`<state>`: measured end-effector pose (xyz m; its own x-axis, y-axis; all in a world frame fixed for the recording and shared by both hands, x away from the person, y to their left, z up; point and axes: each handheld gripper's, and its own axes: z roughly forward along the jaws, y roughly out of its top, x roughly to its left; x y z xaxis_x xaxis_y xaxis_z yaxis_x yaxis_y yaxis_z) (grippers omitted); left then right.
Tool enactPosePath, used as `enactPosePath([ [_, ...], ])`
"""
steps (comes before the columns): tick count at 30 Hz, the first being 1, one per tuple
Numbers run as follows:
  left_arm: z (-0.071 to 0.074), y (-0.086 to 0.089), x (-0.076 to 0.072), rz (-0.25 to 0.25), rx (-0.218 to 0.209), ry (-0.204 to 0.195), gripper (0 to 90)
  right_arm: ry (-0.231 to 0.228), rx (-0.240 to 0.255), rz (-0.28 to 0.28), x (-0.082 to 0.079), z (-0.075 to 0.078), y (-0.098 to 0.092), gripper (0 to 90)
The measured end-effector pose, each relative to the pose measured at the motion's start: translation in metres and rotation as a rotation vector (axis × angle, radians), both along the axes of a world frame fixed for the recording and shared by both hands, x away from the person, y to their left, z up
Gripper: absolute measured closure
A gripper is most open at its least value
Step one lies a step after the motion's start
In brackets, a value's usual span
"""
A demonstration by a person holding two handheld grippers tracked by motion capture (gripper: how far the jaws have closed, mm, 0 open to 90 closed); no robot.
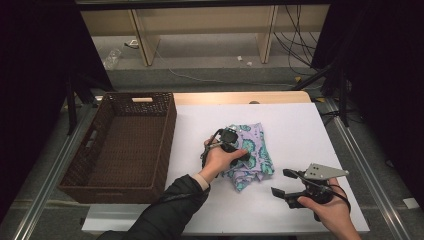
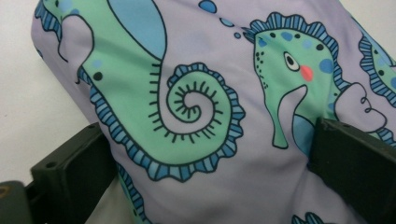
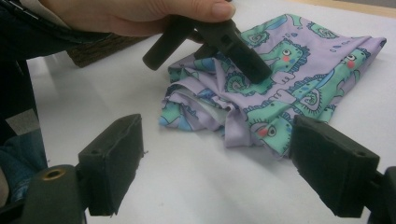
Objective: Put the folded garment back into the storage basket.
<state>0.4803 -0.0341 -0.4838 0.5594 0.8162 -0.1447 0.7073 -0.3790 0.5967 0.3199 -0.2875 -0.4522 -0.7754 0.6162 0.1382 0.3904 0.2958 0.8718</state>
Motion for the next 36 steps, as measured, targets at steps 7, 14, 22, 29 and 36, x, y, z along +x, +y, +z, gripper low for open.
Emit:
enactPosePath([
  [7,0.004,-0.003,-0.004,-0.006,-0.001,-0.003,19.4,0.001,-0.006,0.004,0.000,0.000,0.001,19.0],
  [14,0.006,-0.004,-0.004,-0.008,-0.015,0.007,33.1,0.003,-0.006,0.004,0.000,0.000,0.001,19.0],
  [22,0.007,-0.005,-0.004,-0.022,-0.065,0.044,53.7,0.005,-0.008,0.008,0.000,0.000,0.001,19.1],
  [29,0.005,0.000,-0.002,-0.022,-0.136,0.076,62.8,0.008,-0.012,0.008,0.000,0.000,0.000,19.1],
  [36,0.004,0.007,0.001,-0.015,-0.196,0.118,64.8,0.008,-0.010,0.007,0.000,0.000,0.000,19.1],
])
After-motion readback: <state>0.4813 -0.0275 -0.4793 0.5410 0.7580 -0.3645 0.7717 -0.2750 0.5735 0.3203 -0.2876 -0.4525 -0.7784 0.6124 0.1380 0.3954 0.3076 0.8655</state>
